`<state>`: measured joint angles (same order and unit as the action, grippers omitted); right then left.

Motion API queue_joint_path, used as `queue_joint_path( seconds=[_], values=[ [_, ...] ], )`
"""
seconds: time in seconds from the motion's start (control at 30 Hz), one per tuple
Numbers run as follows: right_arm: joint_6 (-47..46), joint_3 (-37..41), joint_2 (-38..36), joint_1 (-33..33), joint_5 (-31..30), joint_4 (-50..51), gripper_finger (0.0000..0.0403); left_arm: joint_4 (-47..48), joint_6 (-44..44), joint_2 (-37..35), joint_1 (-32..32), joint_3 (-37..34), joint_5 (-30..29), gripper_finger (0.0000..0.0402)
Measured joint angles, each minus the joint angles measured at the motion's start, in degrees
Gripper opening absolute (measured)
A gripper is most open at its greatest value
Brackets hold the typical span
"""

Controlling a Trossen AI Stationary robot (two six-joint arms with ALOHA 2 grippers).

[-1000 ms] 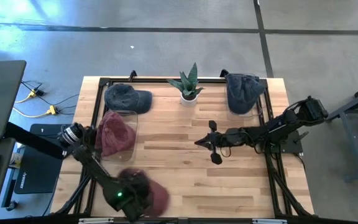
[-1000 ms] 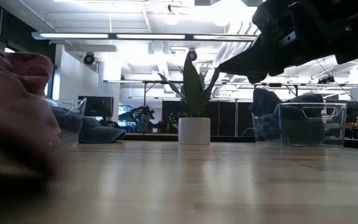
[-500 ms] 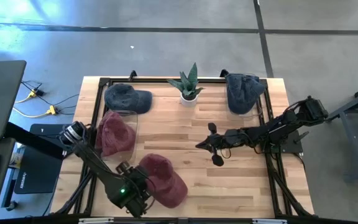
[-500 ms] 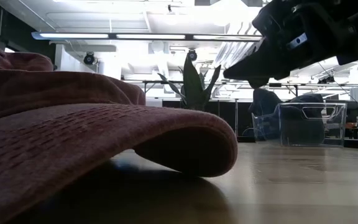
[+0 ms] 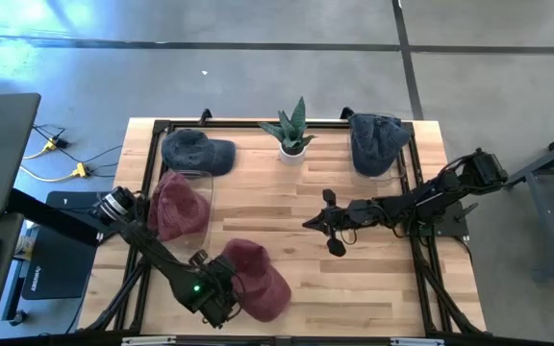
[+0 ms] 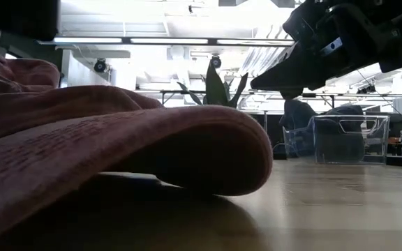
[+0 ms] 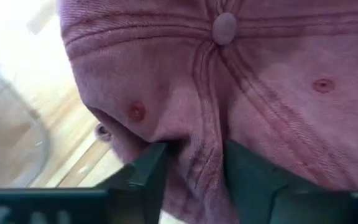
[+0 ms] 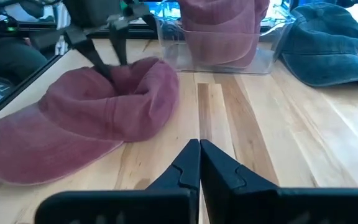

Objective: Pick & Place hat
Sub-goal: Put the red cap into the left transparent bin

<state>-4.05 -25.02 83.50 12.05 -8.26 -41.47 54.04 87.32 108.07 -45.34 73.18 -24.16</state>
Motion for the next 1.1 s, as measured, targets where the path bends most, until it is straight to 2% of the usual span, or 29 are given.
queue_joint_path(
  seconds=[0.2,0.3,0.37,0.53,0.67,0.73,0.83,0.93,1.1],
  values=[
    [0.0,0.0,0.0,0.0,1.11,-0.13,0.0008,-5.78,-5.55,0.0,2.17,-3.76,2.88,0.0018],
    [0.01,0.0,0.0,0.0,1.13,0.02,0.0007,-4.32,-6.52,0.03,3.38,-3.01,1.11,0.0013],
    [0.32,0.0,0.0,0.0,1.05,0.02,0.0004,0.06,-8.45,-0.42,3.86,-0.74,-1.76,0.0008],
    [0.48,0.0,0.0,0.0,0.89,0.04,0.0003,17.97,-11.93,-1.88,5.23,9.7,-16.67,0.0005],
    [0.48,0.0,-0.02,0.0,0.83,0.09,0.0006,32.34,-16.76,-2.39,6.39,19.61,-32.88,0.0002],
    [0.58,0.0,-0.02,0.0,0.25,0.13,0.0003,35.16,-20.47,-2.41,7.14,22.89,-39.4,0.0002],
    [1.61,0.0,-0.02,0.0,-0.36,0.65,0.0002,32.41,-27.36,-2.27,8.39,24.87,-45.09,0.0001],
    [1.51,-0.02,-0.02,0.0,-0.31,1.33,0.0005,25.24,-32.84,-2.02,8.37,22.35,-42.82,0.0001],
    [1.53,-0.04,-0.02,0.0,0.22,2.72,0.0004,6.2,-36.86,2.41,6.61,14.25,-27.56,0.0]
  ],
)
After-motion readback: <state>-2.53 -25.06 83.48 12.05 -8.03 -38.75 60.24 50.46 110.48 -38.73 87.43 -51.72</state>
